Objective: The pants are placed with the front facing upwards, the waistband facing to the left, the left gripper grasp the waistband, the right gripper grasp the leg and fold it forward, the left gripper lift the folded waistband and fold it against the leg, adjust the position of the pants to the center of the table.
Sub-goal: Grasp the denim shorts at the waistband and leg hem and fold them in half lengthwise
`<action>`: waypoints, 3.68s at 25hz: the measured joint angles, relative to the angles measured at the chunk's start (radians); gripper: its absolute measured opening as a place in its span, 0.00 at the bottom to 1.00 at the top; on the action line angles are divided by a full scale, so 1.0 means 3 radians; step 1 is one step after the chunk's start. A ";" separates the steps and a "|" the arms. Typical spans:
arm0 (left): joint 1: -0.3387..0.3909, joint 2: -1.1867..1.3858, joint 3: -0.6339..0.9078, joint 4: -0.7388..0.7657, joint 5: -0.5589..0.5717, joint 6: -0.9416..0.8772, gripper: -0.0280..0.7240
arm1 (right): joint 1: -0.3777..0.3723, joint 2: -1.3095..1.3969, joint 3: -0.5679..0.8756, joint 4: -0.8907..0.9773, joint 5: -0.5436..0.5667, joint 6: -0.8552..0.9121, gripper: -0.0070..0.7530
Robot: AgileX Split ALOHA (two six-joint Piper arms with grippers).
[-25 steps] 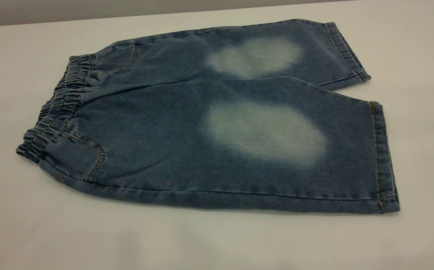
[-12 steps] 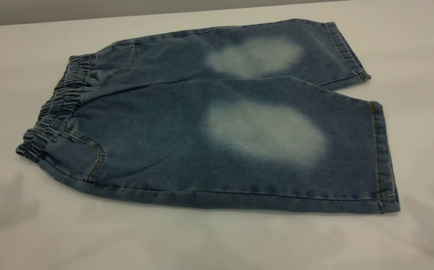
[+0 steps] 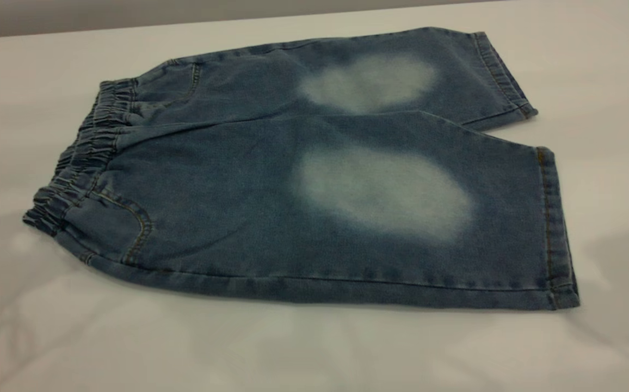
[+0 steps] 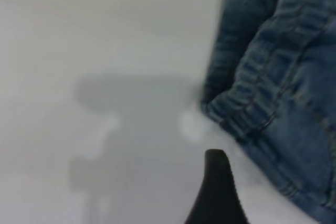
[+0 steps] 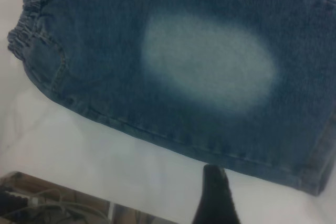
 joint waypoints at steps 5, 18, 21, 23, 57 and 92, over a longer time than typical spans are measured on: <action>0.0000 0.0533 0.0000 0.0000 -0.0340 0.0000 0.68 | 0.0000 -0.0003 0.0000 -0.0003 0.0003 0.0000 0.58; 0.0492 0.1092 0.0000 0.0104 -0.0802 0.0197 0.68 | 0.0000 -0.0006 0.0000 0.0005 0.0010 0.0000 0.58; 0.0597 0.1092 0.0000 0.0078 -0.0863 0.0183 0.68 | 0.0000 -0.0006 0.0000 0.0018 0.0010 -0.0011 0.58; 0.0594 0.1092 0.0000 0.0002 -0.0880 0.0181 0.68 | 0.0000 -0.0006 0.0000 0.0028 0.0013 -0.0011 0.58; 0.0483 -0.0035 -0.0207 -0.2083 -0.0102 0.2046 0.57 | 0.0000 -0.0006 0.0000 0.0034 0.0037 -0.0052 0.58; 0.0570 0.1828 -0.0331 -0.4173 -0.0315 0.4495 0.55 | 0.0000 -0.0006 0.0000 0.0038 0.0076 -0.0049 0.58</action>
